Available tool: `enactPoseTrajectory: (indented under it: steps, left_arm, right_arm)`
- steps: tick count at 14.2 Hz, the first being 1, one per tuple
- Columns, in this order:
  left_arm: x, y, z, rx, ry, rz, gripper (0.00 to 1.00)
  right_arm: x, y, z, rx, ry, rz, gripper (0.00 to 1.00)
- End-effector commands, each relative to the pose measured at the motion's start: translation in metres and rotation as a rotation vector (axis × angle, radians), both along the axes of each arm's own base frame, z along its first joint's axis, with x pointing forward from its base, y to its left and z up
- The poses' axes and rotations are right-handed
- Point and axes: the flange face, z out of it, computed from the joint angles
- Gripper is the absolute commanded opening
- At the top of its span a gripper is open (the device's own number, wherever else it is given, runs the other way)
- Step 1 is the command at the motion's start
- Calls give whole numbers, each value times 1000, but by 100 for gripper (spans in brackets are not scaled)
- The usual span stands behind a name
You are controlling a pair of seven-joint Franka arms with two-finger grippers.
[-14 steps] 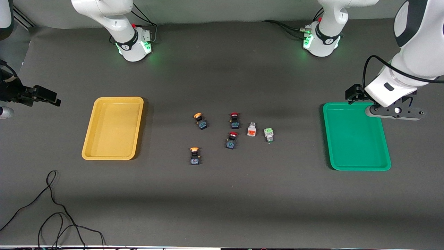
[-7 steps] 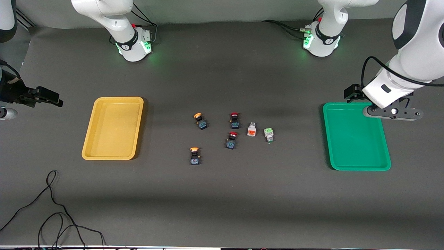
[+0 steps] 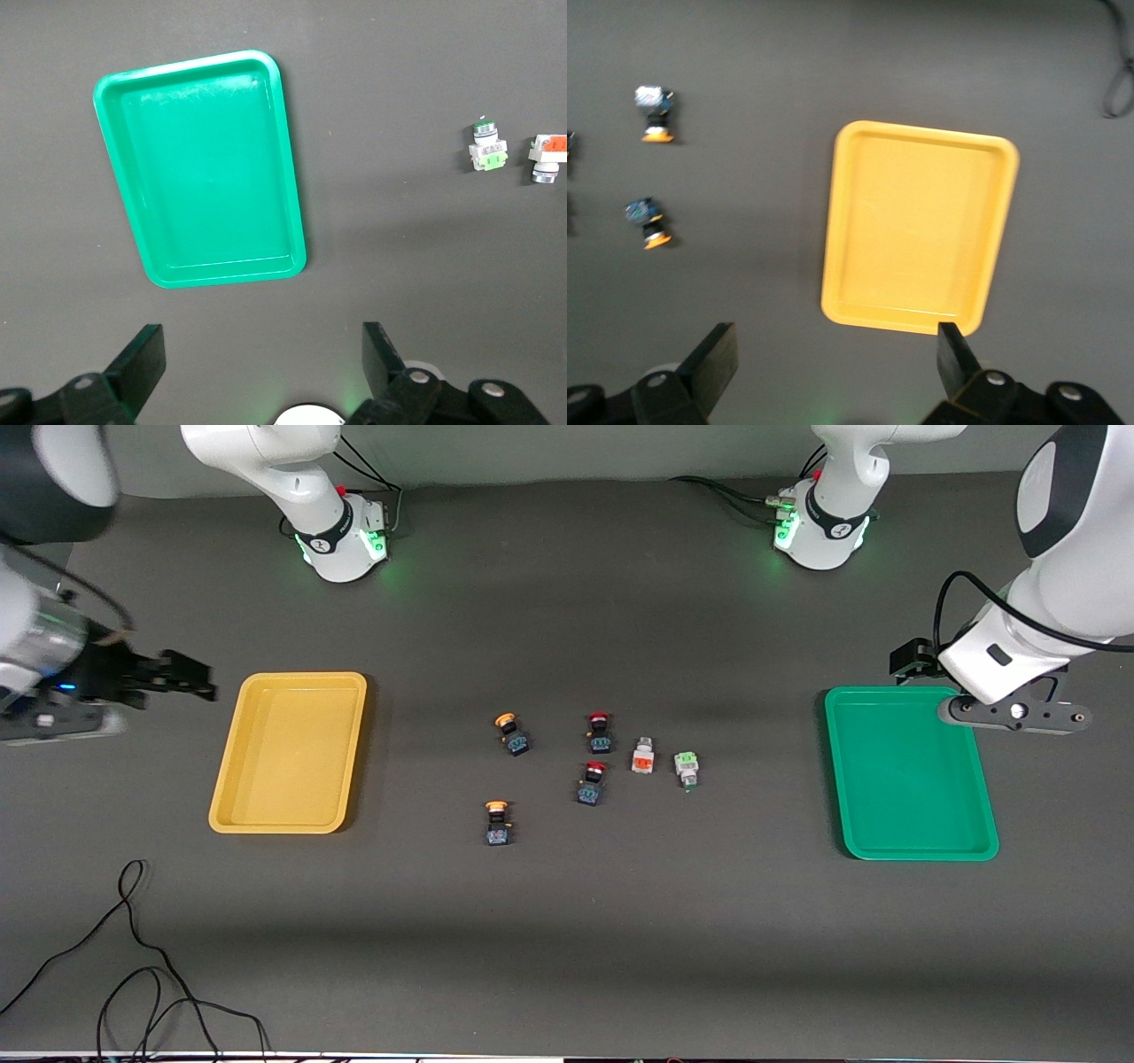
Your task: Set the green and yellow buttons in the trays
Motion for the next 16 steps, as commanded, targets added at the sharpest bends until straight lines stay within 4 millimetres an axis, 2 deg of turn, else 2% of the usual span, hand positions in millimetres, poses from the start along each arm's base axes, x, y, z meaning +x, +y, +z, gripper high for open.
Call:
enactPoseTrajectory:
  steps: [1, 3, 5, 7, 8, 9, 10, 12, 13, 15, 16]
  left_arm:
    - [1, -24, 8, -54, 6, -27, 99]
    - [3, -40, 13, -119, 5, 0, 96]
    - [7, -74, 7, -133, 18, 66, 94]
    - [8, -113, -7, -124, 24, 68, 95]
    - [12, -126, -19, -119, 22, 58, 96]
    - [16, -144, -38, -109, 23, 39, 98]
    - [18, -161, -61, -98, 33, 49, 98]
    - [28, -193, -106, -98, 29, 127, 98]
    - [28, -208, -129, -93, 34, 129, 99]
    - [31, -217, -176, -77, 43, 112, 99]
    - [26, -218, -197, -80, 41, 108, 99]
  right_arm:
    - [-14, 81, -18, 21, -34, -37, 100]
    - [-31, 163, -38, 26, -65, 5, 100]
    - [-56, 240, -65, 35, -91, 60, 100]
    - [-70, 283, -91, 28, -82, 123, 100]
    - [-82, 306, -100, 28, -81, 167, 100]
    - [-93, 323, -108, 17, -81, 213, 100]
    - [-104, 336, -111, 7, -84, 253, 100]
    - [-110, 334, -121, -43, -98, 292, 100]
    - [-113, 331, -133, -37, -105, 292, 100]
    - [-123, 323, -174, -14, -140, 297, 100]
    - [-128, 319, -198, 0, -166, 300, 100]
